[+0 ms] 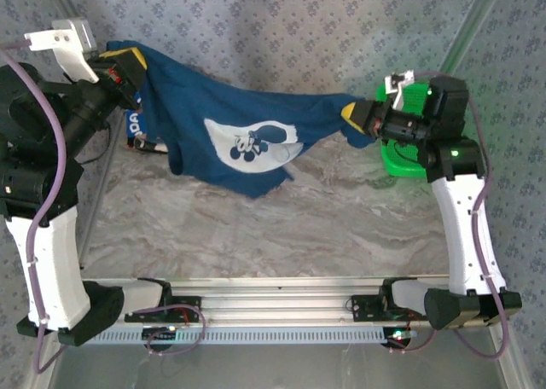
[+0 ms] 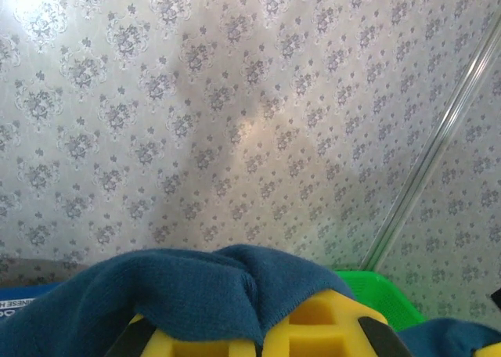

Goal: Fold and stack the t-shirts

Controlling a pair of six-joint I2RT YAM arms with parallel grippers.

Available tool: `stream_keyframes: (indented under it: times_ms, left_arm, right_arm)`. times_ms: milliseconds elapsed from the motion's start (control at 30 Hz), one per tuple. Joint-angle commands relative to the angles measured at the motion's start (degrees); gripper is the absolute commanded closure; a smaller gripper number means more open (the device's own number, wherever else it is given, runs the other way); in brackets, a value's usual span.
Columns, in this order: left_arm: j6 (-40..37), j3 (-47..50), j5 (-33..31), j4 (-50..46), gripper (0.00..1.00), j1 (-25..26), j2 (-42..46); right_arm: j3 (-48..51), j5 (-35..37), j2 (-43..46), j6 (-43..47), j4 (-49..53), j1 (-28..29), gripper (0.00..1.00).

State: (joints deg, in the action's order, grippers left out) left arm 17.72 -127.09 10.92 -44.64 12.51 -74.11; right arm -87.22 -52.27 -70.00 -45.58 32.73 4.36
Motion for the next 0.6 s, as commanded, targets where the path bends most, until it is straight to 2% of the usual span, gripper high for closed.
stream_keyframes:
  times_ms: [0, 67, 200, 267, 433, 567]
  left_arm:
    - [-3.5, 2.7, -0.5, -2.9, 0.95, 0.2, -5.2]
    - [-4.3, 8.7, -0.4, -0.8, 0.96, 0.2, -6.8]
    - [-4.5, 25.3, -2.4, 9.9, 0.96, 0.3, -9.5]
    - [-4.8, 29.6, -4.2, 13.5, 0.96, 0.4, -12.6]
    - [-6.0, 30.0, -7.6, 16.1, 0.96, 2.2, -23.4]
    - [-6.3, 26.7, -9.1, 16.6, 0.96, 4.0, -30.4]
  right_arm:
    - [4.6, 1.2, 0.5, -0.3, 0.0, 1.6, 1.00]
    - [7.6, 2.5, 0.1, 1.8, 1.4, 2.9, 1.00]
    - [13.8, 8.0, -1.7, 5.4, -0.9, 4.3, 1.00]
    - [14.8, 10.3, -4.2, 7.1, -0.6, 4.3, 1.00]
    - [15.6, 16.5, -11.9, 16.4, 3.0, 4.5, 1.00]
    - [15.0, 18.8, -18.3, 18.7, 2.9, 3.9, 1.00]
